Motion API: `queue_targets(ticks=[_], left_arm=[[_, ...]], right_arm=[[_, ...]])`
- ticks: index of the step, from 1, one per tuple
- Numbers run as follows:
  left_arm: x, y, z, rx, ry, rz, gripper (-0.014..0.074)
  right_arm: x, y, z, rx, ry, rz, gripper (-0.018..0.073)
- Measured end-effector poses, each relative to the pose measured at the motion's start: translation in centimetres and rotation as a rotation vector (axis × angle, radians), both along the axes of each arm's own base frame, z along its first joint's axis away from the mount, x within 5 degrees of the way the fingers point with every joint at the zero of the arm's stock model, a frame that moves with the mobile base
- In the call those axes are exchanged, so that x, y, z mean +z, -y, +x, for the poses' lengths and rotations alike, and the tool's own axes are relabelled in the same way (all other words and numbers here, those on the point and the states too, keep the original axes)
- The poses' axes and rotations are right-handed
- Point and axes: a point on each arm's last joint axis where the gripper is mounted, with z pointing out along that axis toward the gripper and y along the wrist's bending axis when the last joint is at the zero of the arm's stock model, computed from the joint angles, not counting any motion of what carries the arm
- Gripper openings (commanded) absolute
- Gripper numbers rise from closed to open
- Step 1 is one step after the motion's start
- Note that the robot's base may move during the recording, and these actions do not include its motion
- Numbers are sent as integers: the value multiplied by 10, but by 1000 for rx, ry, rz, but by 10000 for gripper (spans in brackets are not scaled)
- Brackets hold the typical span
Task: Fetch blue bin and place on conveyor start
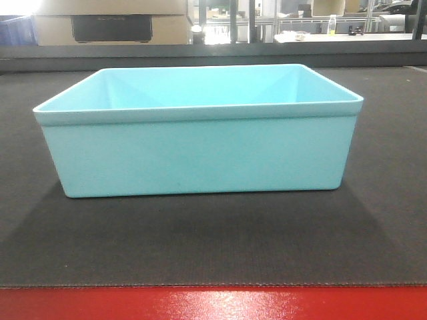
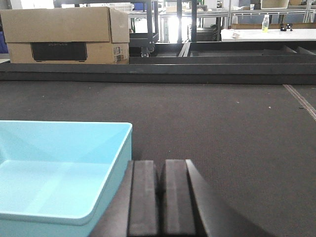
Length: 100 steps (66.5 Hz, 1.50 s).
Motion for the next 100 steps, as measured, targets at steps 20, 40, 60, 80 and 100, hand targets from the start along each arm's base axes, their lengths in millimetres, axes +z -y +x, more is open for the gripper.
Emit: queue_targets(ticks=[20, 40, 60, 80, 100], left_arm=[[0, 0, 0, 0, -1, 0, -111], [-22, -5, -7, 75, 33, 65, -111], [-80, -6, 0, 111, 121, 60, -111], [-80, -6, 0, 110, 142, 60, -111], [-80, -6, 0, 110, 143, 60, -111]], right_arm=[[-1, 0, 0, 0, -2, 0, -162], [-1, 0, 0, 0, -1, 0, -162], [0, 0, 0, 1, 4, 0, -162], [0, 0, 0, 1, 4, 0, -162], [0, 0, 0, 1, 4, 0, -162]])
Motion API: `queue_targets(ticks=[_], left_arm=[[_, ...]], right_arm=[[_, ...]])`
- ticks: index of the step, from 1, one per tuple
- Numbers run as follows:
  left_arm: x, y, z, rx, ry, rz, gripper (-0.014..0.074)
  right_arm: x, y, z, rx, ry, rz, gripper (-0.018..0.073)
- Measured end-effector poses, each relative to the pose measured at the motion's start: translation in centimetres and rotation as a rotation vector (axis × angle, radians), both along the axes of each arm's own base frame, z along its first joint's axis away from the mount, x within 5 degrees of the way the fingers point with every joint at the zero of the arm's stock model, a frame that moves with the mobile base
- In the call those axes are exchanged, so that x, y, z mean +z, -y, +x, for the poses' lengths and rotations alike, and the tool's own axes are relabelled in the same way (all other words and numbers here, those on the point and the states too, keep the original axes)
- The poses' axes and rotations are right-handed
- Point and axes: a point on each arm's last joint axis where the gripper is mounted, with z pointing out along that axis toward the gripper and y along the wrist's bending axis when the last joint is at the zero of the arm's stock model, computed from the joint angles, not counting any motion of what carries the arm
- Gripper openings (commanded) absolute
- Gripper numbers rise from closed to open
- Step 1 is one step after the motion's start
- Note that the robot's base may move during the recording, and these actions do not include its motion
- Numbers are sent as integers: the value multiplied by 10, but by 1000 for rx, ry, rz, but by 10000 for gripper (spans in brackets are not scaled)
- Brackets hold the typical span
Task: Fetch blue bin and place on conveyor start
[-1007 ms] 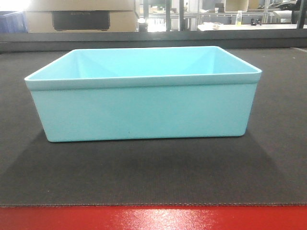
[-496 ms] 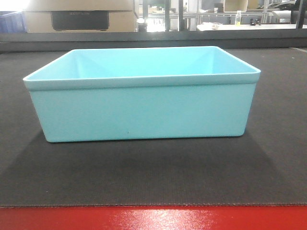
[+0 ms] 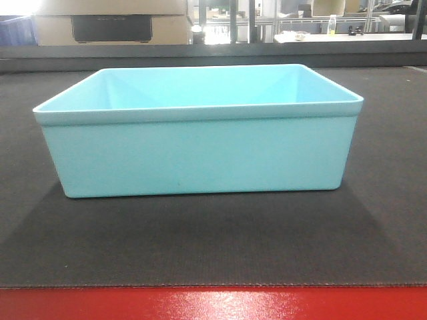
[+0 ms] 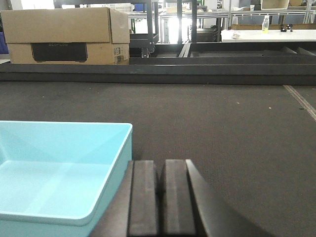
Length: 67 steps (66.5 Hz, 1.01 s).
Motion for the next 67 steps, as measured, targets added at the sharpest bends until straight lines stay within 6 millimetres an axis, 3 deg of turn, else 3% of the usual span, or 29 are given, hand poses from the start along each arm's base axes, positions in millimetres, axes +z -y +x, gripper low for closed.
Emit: queue_targets(ticks=[36, 55, 67], left_arm=[[0, 0, 0, 0, 0, 0, -111], [0, 0, 0, 0, 2, 0, -111], [0, 0, 0, 0, 2, 0, -111]], right_arm=[[0, 1, 0, -5, 3, -26, -162], [0, 10, 0, -114, 2, -43, -162], [-10, 12, 2, -138, -19, -48, -162]])
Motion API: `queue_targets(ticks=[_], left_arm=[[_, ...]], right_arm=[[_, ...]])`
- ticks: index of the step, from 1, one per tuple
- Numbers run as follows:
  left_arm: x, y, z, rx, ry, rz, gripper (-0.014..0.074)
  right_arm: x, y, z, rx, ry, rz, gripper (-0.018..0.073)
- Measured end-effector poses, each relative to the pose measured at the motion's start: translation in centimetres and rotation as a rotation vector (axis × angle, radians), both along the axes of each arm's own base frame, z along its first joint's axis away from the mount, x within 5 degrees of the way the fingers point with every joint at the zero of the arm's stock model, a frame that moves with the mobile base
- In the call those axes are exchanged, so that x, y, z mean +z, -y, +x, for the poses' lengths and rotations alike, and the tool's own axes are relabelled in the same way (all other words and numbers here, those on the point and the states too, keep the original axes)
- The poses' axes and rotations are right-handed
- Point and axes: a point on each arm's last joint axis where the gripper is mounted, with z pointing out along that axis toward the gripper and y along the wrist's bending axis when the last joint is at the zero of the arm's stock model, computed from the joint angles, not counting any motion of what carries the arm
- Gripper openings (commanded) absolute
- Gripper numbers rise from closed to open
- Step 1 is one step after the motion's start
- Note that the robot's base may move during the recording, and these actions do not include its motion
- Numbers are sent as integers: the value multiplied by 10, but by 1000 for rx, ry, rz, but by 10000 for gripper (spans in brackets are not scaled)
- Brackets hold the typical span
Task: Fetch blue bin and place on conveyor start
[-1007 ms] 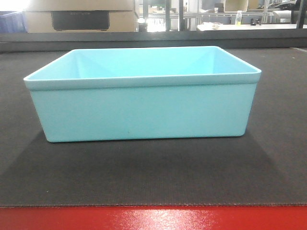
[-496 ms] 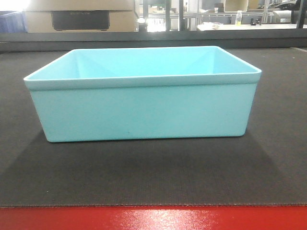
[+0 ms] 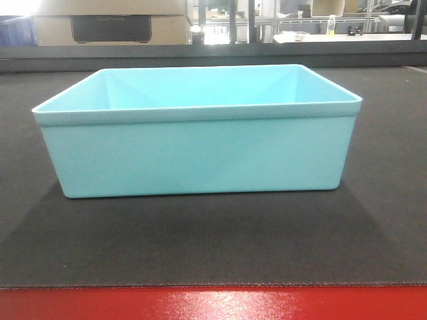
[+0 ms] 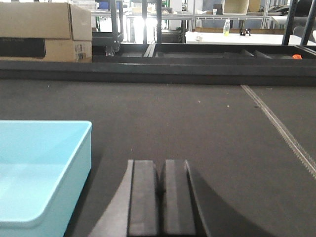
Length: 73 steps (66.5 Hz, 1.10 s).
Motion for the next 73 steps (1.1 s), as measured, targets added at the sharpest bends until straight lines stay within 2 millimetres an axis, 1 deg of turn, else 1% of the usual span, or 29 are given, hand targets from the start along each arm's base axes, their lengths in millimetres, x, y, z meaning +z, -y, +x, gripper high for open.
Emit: queue_targets(ticks=[8, 18, 24, 30, 33, 37, 48, 65, 73], left_arm=[[0, 0, 0, 0, 1, 0, -111], [0, 0, 0, 0, 1, 0, -111], [0, 0, 0, 0, 1, 0, -111], [0, 0, 0, 0, 1, 0, -111], [0, 0, 0, 0, 5, 0, -111], [0, 0, 0, 0, 5, 0, -111], [0, 0, 0, 0, 5, 0, -111], [0, 0, 0, 0, 5, 0, -111], [0, 0, 0, 0, 5, 0, -111]], right_arm=[[-18, 3, -2, -44, 4, 28, -162], [-45, 6, -17, -121, 68, 46, -162], [-70, 5, -25, -133, 86, 54, -162], [-90, 5, -28, -135, 83, 52, -162], [-96, 5, -28, -135, 73, 52, -162], [-99, 5, -28, -135, 70, 54, -162], [-99, 5, -28, -133, 75, 52, -162], [-99, 0, -27, -50, 68, -18, -162], [-99, 0, -27, -44, 69, -23, -162]])
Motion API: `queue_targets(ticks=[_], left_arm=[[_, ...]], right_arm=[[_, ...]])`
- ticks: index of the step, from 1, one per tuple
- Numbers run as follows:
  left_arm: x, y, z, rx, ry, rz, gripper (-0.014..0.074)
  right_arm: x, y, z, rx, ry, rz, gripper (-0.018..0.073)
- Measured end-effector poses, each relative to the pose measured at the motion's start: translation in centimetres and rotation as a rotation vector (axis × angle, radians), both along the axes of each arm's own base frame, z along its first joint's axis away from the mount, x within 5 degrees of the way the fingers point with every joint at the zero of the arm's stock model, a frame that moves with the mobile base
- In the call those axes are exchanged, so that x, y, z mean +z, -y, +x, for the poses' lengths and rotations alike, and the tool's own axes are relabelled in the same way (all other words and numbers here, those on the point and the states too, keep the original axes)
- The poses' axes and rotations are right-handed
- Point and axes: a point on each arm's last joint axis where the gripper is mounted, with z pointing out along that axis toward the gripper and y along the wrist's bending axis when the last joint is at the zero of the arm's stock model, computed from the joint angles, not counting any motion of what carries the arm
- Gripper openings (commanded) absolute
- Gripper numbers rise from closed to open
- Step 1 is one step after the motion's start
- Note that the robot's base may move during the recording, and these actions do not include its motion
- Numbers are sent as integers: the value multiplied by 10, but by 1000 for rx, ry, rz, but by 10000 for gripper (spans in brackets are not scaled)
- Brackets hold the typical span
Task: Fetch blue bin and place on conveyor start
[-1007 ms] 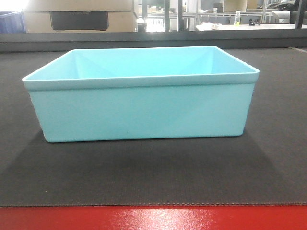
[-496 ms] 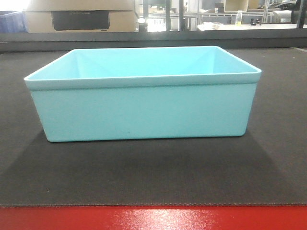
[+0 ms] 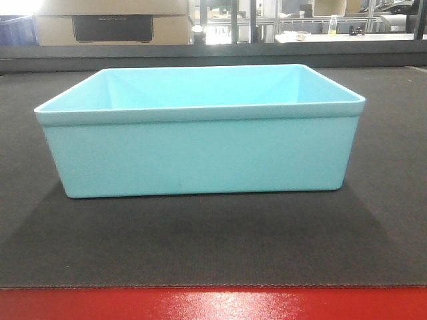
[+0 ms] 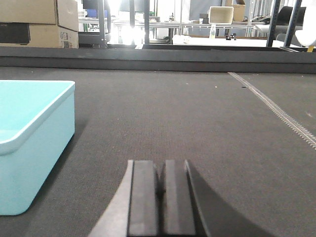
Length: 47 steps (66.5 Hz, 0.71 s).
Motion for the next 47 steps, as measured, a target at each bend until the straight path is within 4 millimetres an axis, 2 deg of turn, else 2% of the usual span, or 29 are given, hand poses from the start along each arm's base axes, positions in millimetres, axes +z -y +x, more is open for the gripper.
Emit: queue_targets(ticks=[47], left_arm=[[0, 0, 0, 0, 0, 0, -111]], right_arm=[[0, 0, 0, 0, 2, -4, -162]])
